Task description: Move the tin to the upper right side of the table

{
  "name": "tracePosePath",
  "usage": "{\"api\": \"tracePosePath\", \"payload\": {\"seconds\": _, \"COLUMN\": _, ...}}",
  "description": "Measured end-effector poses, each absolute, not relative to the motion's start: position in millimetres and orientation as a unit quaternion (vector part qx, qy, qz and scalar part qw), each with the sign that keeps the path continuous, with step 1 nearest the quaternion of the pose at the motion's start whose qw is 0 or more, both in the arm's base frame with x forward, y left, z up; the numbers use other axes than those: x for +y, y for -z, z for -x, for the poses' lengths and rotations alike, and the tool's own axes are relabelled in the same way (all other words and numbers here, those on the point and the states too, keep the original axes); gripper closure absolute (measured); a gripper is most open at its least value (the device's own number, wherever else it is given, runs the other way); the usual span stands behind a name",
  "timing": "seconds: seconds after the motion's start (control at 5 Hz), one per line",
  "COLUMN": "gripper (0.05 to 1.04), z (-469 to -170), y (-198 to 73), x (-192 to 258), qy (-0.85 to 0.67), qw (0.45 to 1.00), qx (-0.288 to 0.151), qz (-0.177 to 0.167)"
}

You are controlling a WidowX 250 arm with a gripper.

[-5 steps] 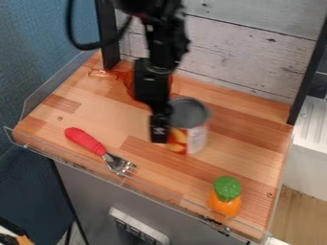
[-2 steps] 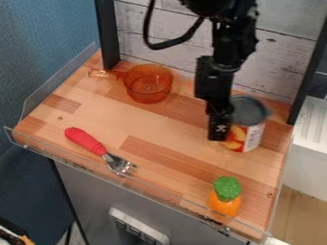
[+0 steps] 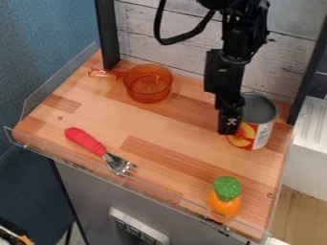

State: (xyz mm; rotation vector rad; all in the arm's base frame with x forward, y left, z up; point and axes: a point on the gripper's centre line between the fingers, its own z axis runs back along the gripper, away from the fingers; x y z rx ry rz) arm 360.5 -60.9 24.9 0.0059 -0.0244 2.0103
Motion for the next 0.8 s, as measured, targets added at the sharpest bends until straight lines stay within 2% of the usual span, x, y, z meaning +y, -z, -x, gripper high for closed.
{"api": "tracePosePath", "payload": {"seconds": 0.2, "gripper": 0.083, "z": -362, "y": -40, "x": -59, "qy": -0.837, "qw": 0.547, "qx": -0.023, "qz": 0.010}}
{"api": "tracePosePath", "payload": {"seconds": 0.6, "gripper": 0.083, "z": -352, "y": -92, "x": -47, "qy": -0.828, "qw": 0.557, "qx": -0.049, "qz": 0.050}}
{"api": "tracePosePath", "payload": {"seconds": 0.8, "gripper": 0.083, "z": -352, "y": -94, "x": -46, "qy": -0.827, "qw": 0.557, "qx": -0.051, "qz": 0.054}}
